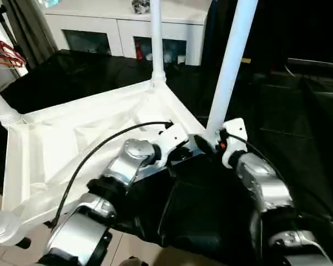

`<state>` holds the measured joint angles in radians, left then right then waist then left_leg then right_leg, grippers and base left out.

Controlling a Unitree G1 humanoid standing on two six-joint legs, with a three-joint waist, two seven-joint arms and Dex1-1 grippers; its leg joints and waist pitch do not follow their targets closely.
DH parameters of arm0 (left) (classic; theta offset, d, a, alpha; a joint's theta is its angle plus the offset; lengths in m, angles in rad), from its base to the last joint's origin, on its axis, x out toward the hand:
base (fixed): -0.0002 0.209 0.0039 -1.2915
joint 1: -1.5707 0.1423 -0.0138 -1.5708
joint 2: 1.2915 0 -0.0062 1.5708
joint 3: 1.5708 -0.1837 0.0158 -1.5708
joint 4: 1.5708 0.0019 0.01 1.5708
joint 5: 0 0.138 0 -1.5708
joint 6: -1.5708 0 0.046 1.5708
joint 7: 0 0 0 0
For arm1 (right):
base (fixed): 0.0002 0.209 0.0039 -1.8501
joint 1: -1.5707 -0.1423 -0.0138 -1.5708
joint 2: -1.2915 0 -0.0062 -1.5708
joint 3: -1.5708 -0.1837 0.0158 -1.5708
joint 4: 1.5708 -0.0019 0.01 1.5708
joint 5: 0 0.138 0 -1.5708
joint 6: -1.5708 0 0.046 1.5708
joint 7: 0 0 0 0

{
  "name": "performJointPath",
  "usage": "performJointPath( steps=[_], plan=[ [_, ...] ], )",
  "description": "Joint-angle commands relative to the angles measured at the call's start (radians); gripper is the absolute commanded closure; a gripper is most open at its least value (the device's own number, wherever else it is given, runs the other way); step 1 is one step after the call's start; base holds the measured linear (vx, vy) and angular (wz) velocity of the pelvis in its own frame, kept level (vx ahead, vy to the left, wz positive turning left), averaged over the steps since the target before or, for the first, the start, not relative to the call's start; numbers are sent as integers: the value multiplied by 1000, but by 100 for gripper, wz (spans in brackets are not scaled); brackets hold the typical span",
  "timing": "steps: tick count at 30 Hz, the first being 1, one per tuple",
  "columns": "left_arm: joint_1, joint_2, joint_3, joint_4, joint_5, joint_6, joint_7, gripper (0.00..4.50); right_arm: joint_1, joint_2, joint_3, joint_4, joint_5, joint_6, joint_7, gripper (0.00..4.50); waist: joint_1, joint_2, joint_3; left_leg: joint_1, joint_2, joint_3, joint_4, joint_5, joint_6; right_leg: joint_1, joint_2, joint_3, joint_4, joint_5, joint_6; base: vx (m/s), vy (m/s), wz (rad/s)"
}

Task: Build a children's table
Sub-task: Rotate leg to tighten

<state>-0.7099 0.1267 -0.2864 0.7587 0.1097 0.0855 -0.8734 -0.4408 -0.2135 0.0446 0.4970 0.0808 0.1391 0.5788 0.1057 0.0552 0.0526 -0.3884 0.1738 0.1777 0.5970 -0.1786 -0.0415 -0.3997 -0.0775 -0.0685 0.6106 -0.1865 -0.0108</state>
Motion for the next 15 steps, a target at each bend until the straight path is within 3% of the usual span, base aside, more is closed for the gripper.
performJointPath(
  steps=[1,9,15],
  plan=[
    [6,-1,-14,-68,-51,-62,-68,450,14,-16,67,-67,9,-8,121,16,2,-16,-71,13,56,-20,-65,-154,92,55,-82,47,-72,-121,-228,0,0,0],
    [58,75,-18,-162,-99,-78,-241,450,70,-152,100,-178,57,13,358,16,8,-14,-66,19,62,-20,-70,-205,78,47,-81,48,-80,-221,-223,0,0,0],
    [101,143,-24,-240,-128,-58,-355,450,85,-210,117,-222,82,28,475,53,12,-15,-67,17,63,-19,-69,-194,83,46,-80,48,-76,-197,-229,0,0,0]
  ],
)
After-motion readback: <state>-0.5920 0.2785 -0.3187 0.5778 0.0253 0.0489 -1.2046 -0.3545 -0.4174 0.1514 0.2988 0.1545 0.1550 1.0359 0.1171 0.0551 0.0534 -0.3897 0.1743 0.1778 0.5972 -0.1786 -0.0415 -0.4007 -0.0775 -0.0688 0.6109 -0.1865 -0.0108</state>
